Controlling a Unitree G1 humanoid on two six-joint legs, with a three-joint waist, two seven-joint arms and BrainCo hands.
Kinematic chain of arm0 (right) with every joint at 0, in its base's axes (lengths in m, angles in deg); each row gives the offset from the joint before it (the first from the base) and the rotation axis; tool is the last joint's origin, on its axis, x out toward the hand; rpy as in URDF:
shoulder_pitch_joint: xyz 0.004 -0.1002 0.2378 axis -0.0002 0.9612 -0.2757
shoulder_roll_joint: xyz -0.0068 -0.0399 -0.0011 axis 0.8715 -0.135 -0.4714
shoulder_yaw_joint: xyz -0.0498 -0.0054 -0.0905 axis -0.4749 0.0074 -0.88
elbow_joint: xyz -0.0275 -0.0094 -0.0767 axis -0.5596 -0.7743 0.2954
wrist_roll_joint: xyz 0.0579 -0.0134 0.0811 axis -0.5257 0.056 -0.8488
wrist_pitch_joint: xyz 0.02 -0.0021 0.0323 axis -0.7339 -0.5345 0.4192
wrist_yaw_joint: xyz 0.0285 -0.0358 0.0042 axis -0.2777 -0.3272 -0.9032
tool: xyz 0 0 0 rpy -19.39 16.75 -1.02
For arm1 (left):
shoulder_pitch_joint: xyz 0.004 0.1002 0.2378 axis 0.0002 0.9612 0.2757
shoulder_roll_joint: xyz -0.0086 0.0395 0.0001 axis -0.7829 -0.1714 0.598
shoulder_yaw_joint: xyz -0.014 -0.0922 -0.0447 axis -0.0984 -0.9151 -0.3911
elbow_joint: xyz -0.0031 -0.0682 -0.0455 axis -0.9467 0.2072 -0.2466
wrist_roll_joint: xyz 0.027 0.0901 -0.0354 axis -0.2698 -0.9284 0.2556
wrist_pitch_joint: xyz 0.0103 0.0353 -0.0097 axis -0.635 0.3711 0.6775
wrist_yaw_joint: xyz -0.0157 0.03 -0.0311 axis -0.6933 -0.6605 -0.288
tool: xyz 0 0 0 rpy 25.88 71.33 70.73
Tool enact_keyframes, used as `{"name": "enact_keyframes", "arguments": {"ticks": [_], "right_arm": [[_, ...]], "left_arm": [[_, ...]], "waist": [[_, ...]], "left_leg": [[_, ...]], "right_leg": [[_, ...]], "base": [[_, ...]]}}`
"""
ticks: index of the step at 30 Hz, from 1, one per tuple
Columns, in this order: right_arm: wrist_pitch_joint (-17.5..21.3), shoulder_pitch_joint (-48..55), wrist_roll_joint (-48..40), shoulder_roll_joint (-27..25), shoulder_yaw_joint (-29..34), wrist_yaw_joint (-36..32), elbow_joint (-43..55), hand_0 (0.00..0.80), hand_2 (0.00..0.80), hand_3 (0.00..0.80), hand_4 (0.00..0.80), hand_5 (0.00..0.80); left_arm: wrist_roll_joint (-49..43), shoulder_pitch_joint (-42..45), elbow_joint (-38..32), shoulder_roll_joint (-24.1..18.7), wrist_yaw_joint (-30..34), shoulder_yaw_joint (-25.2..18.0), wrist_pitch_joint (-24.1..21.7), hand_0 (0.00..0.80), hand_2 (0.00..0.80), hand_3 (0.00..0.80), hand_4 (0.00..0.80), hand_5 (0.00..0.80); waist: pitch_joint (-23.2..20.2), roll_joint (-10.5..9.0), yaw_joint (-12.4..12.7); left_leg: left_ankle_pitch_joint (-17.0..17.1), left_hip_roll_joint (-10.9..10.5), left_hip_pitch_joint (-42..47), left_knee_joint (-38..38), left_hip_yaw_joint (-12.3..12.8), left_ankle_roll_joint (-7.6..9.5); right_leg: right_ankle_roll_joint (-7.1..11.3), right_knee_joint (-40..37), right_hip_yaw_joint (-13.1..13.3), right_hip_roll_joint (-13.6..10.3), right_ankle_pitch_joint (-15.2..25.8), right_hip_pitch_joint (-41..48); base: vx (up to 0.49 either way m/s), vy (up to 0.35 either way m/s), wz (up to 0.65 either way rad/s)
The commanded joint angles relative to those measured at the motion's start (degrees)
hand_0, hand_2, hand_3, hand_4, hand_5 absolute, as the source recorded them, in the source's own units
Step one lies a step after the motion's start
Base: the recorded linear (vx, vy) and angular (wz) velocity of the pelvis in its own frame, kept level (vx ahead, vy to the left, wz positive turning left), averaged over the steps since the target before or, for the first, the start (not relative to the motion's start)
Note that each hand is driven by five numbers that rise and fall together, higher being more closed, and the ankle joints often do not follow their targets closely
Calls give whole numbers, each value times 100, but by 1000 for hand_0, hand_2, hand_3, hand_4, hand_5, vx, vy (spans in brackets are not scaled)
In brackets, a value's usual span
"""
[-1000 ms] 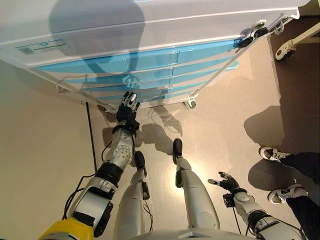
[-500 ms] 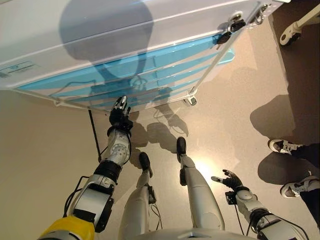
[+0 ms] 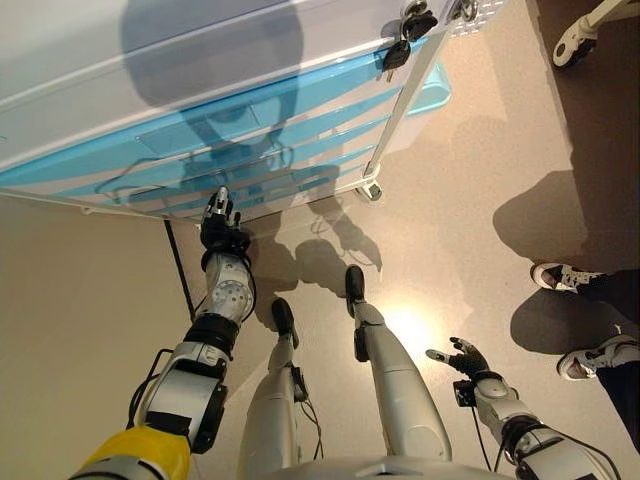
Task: Open the drawer and pick up the medicine
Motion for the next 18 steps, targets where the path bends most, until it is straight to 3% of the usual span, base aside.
{"name": "enact_keyframes", "arguments": {"ticks": [1,18], "right_arm": [[-13,13,-159,-218,-173,39,-33,0,0,0,0,0],[-161,65,42,-277,-178,-161,-72,0,0,0,0,0]], "left_arm": [[-129,-2245,-134,-291,471,-175,-420,0,0,0,0,0],[62,-2006,-1631,191,1156,553,-227,0,0,0,0,0]], "waist": [[48,-14,-308],[122,-41,-181]], "left_leg": [[-95,179,221,276,-269,-370],[-228,56,155,587,-419,-302]], "right_leg": [[788,345,-31,-64,-622,582],[750,328,-176,-214,-551,825]], "base": [[0,0,0],[-14,18,9]]}}
